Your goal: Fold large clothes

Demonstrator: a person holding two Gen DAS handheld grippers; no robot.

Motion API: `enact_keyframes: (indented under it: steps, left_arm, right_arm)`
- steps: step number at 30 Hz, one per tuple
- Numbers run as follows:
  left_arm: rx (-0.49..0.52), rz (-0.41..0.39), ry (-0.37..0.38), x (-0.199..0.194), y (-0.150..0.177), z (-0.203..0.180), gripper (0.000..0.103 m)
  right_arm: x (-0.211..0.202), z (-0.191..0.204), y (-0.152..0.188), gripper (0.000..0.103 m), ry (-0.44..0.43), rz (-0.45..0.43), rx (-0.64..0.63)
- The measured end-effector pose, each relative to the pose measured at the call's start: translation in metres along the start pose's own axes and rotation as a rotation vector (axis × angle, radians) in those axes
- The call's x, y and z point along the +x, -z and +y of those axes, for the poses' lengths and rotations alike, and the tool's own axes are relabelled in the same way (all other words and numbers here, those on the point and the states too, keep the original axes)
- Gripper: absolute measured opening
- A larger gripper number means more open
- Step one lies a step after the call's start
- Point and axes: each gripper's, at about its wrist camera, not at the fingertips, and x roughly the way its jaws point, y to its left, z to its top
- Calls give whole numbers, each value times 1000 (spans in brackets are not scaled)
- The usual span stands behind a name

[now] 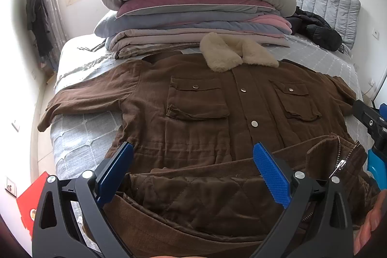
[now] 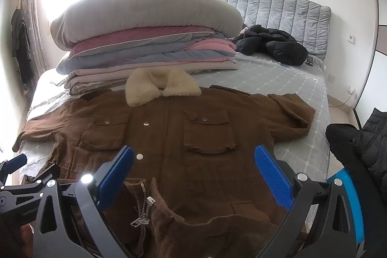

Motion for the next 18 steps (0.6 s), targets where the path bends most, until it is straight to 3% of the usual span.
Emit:
enact_keyframes:
  steps: [11, 18]
  left_arm:
    - [-7, 9, 2, 2, 0, 1, 96]
    - [-13, 26, 8, 7, 0, 2, 95]
  right_arm:
    - [7, -1, 0, 97, 6, 36, 7]
    - [27, -1, 6, 97, 34, 139, -5]
